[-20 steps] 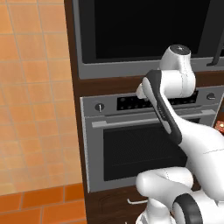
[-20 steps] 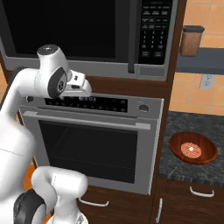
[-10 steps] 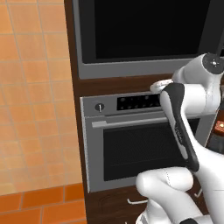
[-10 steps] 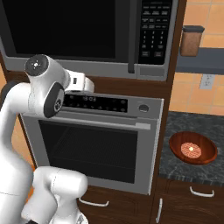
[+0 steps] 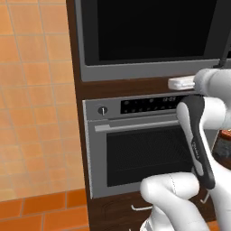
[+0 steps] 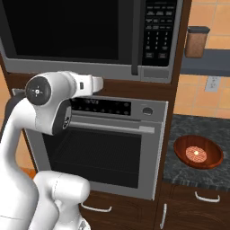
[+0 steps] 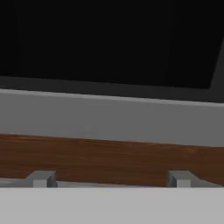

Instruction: Open the microwave, place the bowl with waffle inside the microwave, then close the microwave door and turn it on.

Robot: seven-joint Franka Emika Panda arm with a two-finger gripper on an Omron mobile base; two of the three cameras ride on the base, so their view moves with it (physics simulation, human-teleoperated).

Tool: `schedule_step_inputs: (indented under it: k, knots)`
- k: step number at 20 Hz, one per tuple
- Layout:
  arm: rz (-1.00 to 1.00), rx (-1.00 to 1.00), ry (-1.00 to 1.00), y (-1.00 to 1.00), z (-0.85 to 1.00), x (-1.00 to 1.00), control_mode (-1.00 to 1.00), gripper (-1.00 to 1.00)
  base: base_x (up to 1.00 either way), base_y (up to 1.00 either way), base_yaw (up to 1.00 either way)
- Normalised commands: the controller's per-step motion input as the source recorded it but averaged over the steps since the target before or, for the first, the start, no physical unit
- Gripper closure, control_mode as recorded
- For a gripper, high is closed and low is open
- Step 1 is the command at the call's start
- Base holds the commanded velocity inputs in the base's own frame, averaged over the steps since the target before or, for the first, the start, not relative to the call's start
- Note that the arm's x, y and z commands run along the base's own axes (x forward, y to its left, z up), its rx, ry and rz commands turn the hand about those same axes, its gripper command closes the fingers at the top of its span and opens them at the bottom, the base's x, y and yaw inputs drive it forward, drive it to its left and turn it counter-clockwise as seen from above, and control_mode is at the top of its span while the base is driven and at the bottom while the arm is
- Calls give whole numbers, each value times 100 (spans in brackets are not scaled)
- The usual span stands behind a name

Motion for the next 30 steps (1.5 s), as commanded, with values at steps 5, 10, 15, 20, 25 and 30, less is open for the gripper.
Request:
schedule_step_inputs:
  k: [5,10,15,20,25,30]
  knots:
    - [-1,0,-24,-69,58,-30,-100,-100,0,0,0]
    - [-3,0,-23,-61,47,-29,-100,-100,0,0,0]
    - [-2,4,-4,-62,33,6,-100,-100,0,0,0]
    - [0,8,0,-68,5,28,-100,-100,0,0,0]
    - [0,7,0,-43,0,53,-100,-100,0,0,0]
    - [0,2,0,-8,0,51,-100,-100,0,0,0]
